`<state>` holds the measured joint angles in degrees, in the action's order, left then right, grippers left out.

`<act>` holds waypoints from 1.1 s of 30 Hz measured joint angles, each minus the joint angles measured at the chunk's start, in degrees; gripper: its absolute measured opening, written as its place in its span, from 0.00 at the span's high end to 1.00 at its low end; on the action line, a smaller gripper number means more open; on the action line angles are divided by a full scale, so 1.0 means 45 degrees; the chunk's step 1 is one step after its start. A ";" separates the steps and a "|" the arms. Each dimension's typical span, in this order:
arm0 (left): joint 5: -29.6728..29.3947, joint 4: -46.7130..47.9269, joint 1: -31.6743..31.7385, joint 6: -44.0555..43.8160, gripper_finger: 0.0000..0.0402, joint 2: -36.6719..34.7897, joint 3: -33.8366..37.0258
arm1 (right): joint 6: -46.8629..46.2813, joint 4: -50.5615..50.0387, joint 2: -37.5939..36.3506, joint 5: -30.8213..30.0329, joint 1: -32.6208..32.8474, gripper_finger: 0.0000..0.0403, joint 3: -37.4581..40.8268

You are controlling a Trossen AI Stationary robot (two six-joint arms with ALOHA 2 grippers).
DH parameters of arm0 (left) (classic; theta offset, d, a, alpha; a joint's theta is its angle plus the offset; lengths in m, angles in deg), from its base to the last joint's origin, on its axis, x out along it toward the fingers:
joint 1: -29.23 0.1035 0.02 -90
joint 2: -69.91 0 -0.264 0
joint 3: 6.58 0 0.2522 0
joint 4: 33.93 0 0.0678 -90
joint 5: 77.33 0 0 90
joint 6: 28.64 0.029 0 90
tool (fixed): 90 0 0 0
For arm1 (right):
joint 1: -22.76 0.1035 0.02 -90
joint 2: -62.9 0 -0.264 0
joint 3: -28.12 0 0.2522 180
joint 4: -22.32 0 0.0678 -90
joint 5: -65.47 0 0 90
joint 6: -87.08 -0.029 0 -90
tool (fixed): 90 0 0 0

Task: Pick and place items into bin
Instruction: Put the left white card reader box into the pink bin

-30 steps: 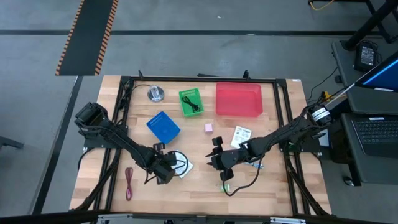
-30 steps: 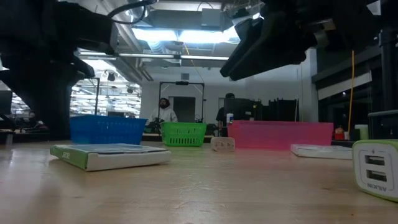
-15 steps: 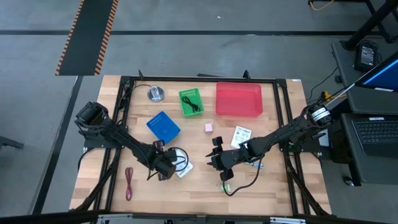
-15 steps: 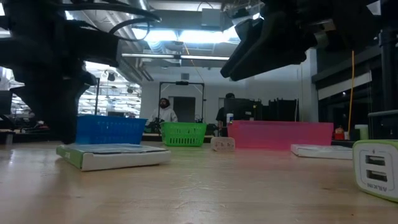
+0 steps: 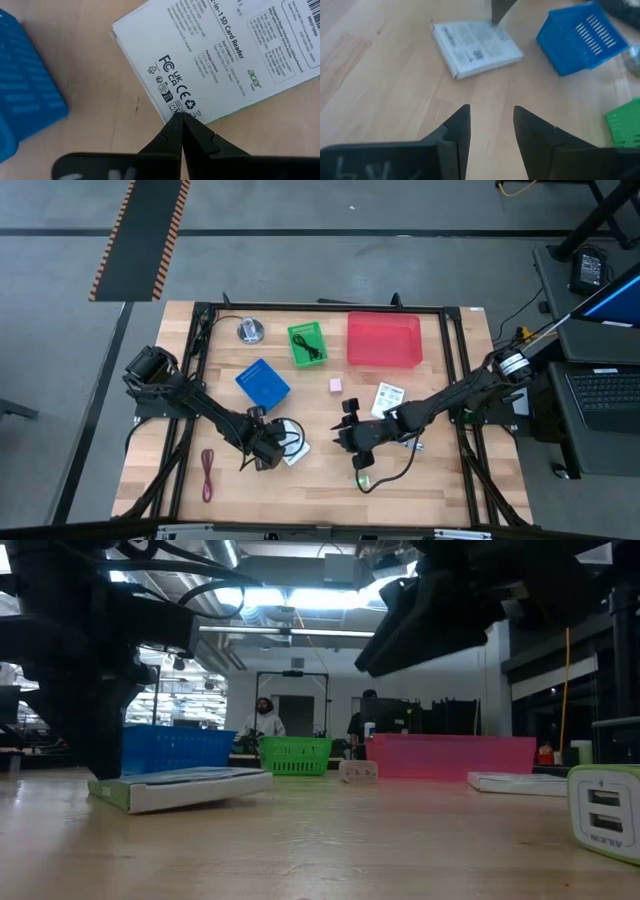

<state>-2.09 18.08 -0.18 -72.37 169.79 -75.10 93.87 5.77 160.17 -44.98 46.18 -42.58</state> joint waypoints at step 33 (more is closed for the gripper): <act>-0.0399 0.0647 -0.0268 -0.0349 1.00 -0.0437 -0.0617 | -0.0159 -0.2005 0.1304 0.0030 0.0005 0.68 -0.2110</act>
<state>-3.88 20.99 -1.39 -73.94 167.82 -77.88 93.15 -3.25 166.04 -44.85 46.20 -52.07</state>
